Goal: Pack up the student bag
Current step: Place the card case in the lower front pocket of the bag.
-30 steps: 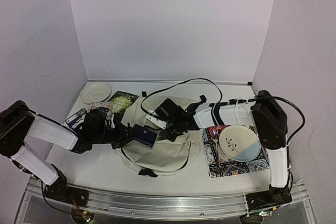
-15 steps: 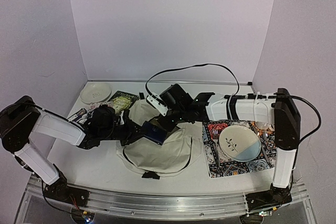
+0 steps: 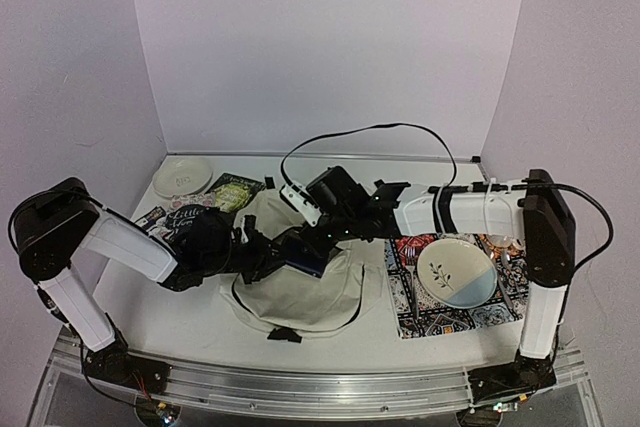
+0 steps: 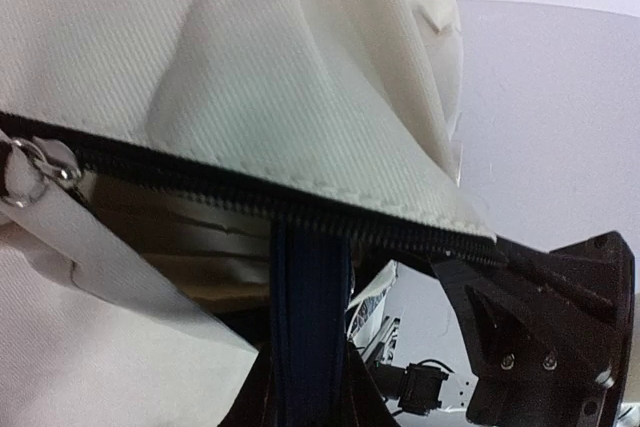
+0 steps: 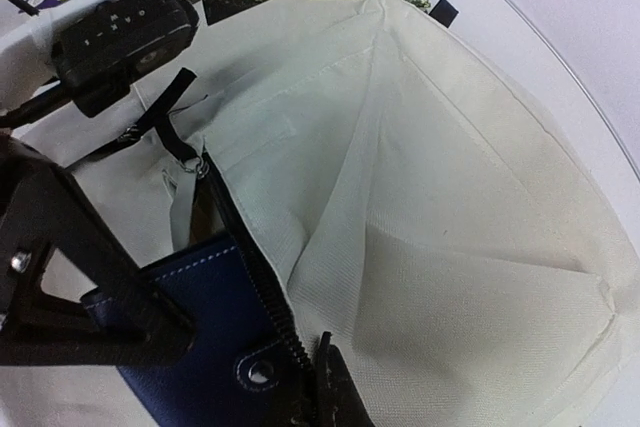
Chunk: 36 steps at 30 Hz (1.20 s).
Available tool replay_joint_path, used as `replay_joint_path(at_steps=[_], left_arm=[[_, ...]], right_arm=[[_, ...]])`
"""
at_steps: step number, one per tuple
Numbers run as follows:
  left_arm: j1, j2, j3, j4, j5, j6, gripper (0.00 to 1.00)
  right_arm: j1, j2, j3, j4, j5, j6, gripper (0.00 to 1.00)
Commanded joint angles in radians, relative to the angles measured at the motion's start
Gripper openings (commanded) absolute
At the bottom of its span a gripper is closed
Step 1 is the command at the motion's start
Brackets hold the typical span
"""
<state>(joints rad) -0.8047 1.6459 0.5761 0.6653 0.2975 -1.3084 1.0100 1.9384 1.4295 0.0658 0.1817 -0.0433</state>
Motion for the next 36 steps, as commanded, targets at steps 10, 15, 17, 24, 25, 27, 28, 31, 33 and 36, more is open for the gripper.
replay_joint_path(at_steps=[10,15,17,24,25,27,28,31,33,36], left_arm=[[0.027,0.025,0.039,0.186,-0.146,-0.017,0.00],[0.026,0.108,0.096,0.195,-0.119,-0.007,0.00],[0.026,0.131,0.113,0.196,-0.119,-0.003,0.01],[0.025,0.165,0.146,0.198,-0.153,0.023,0.29],[0.026,0.166,0.144,0.197,-0.157,0.024,0.34],[0.025,0.161,0.124,0.196,-0.170,0.024,0.45],[0.025,0.156,0.109,0.196,-0.177,0.022,0.50],[0.026,0.130,0.061,0.194,-0.190,0.023,0.60],[0.025,0.109,0.029,0.191,-0.193,0.027,0.64],[0.026,0.066,-0.017,0.178,-0.207,0.032,0.69]], right_arm=[[0.059,-0.109,-0.061,0.069,-0.090,0.036,0.00],[0.066,-0.100,-0.060,0.080,-0.094,0.047,0.00],[0.066,-0.098,-0.061,0.083,-0.088,0.070,0.00],[0.066,-0.076,-0.052,0.084,-0.076,0.084,0.00],[0.065,-0.075,-0.053,0.084,-0.070,0.086,0.00],[0.066,-0.072,-0.057,0.085,-0.047,0.090,0.00],[0.066,-0.070,-0.058,0.085,-0.031,0.092,0.00],[0.066,-0.058,-0.064,0.083,0.013,0.094,0.00],[0.066,-0.048,-0.066,0.080,0.026,0.095,0.00],[0.065,-0.038,-0.073,0.077,0.035,0.097,0.00]])
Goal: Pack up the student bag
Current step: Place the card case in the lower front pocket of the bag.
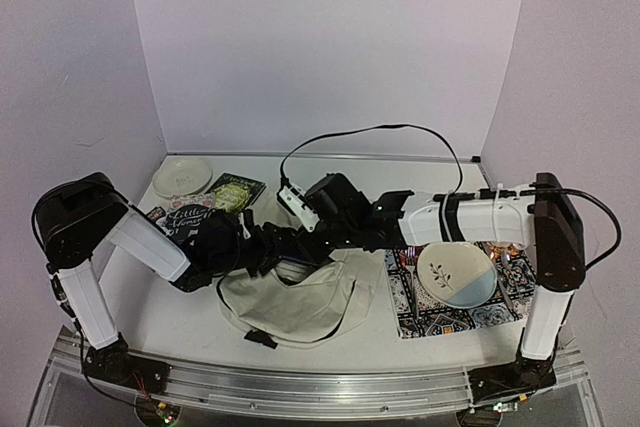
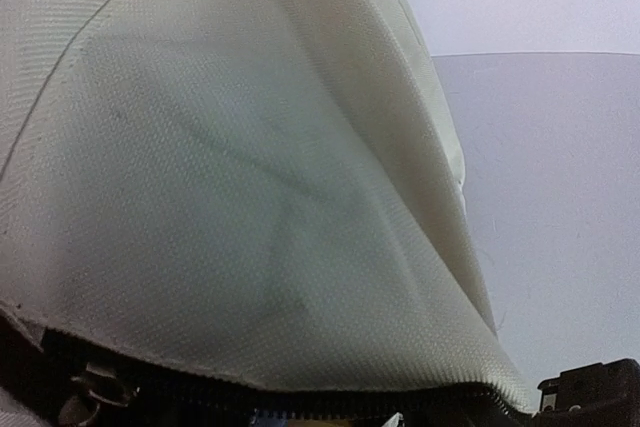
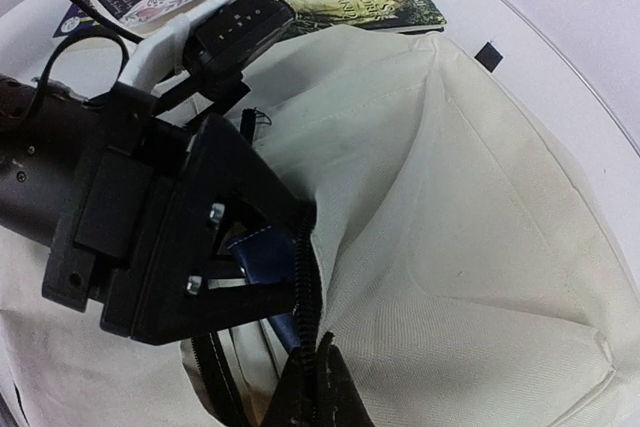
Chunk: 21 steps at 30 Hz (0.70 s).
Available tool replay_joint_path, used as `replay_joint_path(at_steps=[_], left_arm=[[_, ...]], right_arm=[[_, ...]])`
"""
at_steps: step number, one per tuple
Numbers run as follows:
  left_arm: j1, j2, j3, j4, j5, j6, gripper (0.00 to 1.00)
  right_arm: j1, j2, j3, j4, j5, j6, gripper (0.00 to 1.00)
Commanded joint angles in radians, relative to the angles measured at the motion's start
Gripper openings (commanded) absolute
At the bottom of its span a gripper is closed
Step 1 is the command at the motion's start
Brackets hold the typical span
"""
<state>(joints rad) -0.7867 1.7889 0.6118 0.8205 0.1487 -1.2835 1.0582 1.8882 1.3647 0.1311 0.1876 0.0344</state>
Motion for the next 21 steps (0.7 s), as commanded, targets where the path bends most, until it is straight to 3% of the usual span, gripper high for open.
replay_joint_path(at_steps=[1,4,6,11,13,18,21], left_arm=[[0.007,-0.091,-0.068,0.014,-0.068,0.007,0.71],[0.007,-0.120,-0.081,-0.031,-0.086,0.022,0.74],[0.005,-0.116,-0.070,-0.051,-0.084,0.029,0.70],[-0.015,-0.055,0.010,-0.051,-0.058,0.033,0.42],[-0.022,-0.031,0.042,-0.050,-0.060,0.029,0.35],[-0.026,0.012,0.119,-0.041,-0.107,0.028,0.33],[-0.028,0.023,0.147,-0.026,-0.120,0.046,0.38]], right_arm=[[0.018,0.013,-0.012,0.012,0.030,0.021,0.00],[0.018,0.015,-0.018,0.012,0.027,0.024,0.00],[0.018,0.015,-0.019,0.012,0.019,0.027,0.00],[0.017,0.012,-0.015,0.012,-0.007,0.032,0.00],[0.018,0.011,-0.012,0.012,-0.014,0.034,0.00],[0.017,0.012,-0.010,0.012,-0.030,0.041,0.00],[0.018,0.015,-0.010,0.012,-0.034,0.047,0.00]])
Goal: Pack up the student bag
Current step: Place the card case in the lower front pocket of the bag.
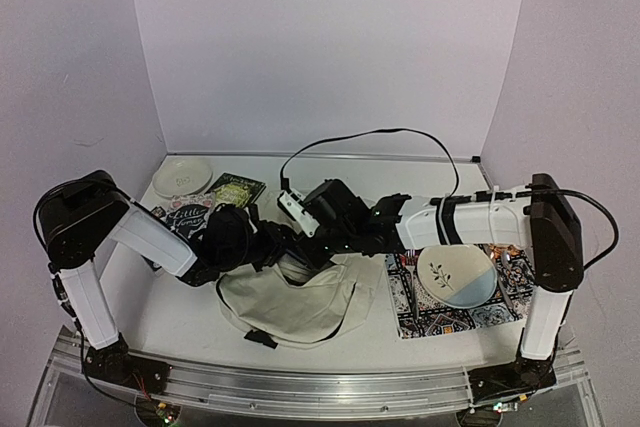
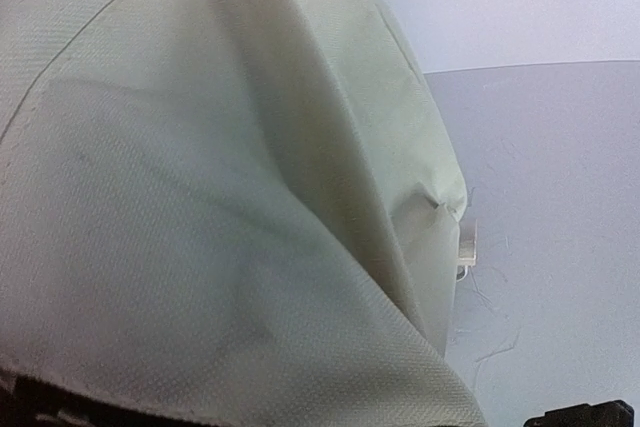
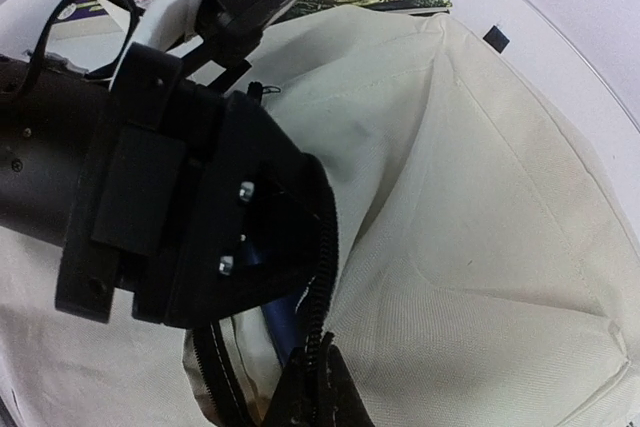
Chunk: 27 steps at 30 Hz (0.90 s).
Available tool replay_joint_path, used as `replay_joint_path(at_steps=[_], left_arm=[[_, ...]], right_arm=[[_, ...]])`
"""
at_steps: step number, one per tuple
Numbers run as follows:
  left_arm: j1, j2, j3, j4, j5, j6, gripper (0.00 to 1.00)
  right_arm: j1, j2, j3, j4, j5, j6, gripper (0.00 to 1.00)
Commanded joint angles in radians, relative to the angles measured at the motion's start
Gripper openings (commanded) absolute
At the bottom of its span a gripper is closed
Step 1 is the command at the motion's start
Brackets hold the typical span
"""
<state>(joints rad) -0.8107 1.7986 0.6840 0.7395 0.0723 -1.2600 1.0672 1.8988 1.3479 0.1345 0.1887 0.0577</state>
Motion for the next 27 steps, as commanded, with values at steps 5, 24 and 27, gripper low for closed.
replay_joint_path(at_steps=[5,24,27], left_arm=[[-0.005,0.012,0.037,0.054,-0.062,0.061,0.49],[-0.114,-0.123,0.020,-0.205,-0.464,0.508,0.81],[-0.115,-0.162,0.008,-0.260,-0.486,0.511,0.83]], right_arm=[[0.009,0.002,0.005,0.008,-0.034,0.028,0.00],[0.008,-0.009,-0.002,0.008,-0.042,0.031,0.00],[0.009,-0.006,0.004,0.008,-0.044,0.030,0.00]])
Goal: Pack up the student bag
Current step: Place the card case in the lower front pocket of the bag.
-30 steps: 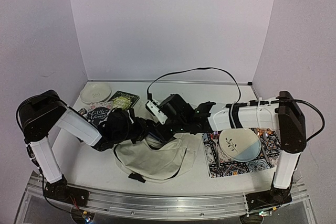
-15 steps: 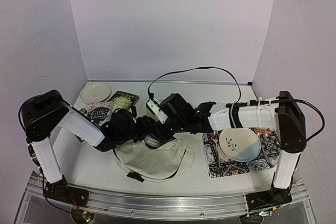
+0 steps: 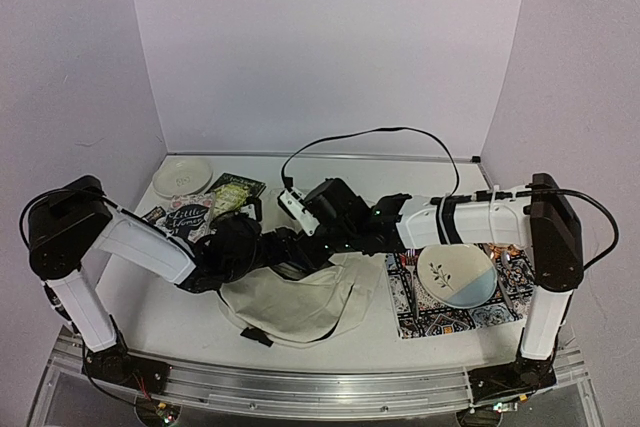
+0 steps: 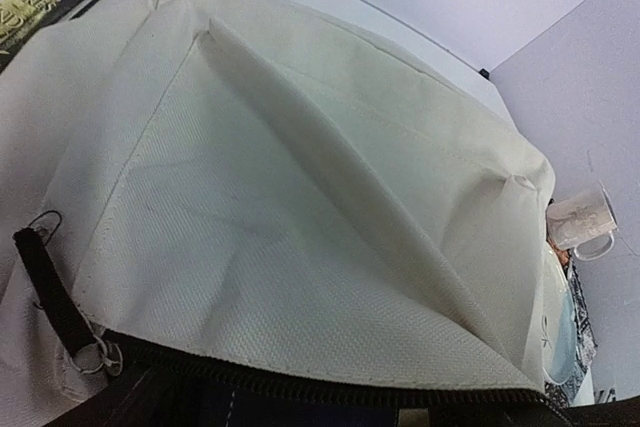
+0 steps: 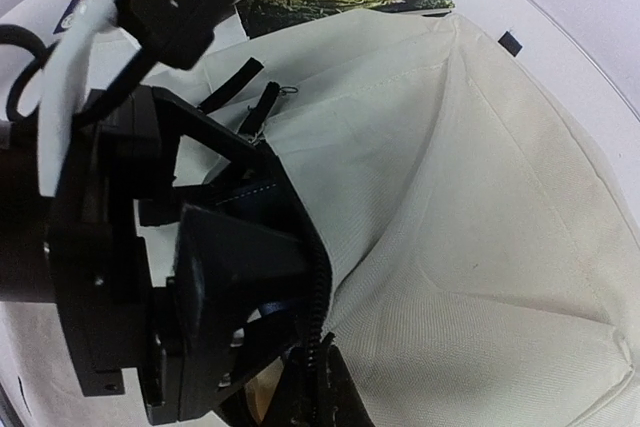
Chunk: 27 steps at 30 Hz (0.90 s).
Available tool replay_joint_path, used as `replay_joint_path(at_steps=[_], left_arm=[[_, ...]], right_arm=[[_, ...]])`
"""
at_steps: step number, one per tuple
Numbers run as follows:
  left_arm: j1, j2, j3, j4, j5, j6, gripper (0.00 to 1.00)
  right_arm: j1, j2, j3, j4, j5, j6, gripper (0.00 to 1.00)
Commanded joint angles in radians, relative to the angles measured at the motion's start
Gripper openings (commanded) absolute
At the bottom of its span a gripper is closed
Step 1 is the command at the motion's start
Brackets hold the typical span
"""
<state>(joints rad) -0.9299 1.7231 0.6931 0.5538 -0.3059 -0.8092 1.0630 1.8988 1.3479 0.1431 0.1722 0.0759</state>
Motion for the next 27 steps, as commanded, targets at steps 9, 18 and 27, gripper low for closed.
replay_joint_path(at_steps=[9,18,27], left_arm=[[0.005,-0.155,-0.032,-0.201,-0.017,-0.012,0.76],[0.018,-0.293,0.011,-0.534,-0.031,-0.072,0.59],[0.198,-0.282,0.030,-0.637,0.086,-0.019,0.70]], right_arm=[[0.013,0.001,0.011,0.000,-0.040,0.014,0.00],[0.012,0.041,-0.008,-0.005,-0.070,0.002,0.00],[0.013,0.083,-0.065,-0.034,-0.035,-0.006,0.01]])
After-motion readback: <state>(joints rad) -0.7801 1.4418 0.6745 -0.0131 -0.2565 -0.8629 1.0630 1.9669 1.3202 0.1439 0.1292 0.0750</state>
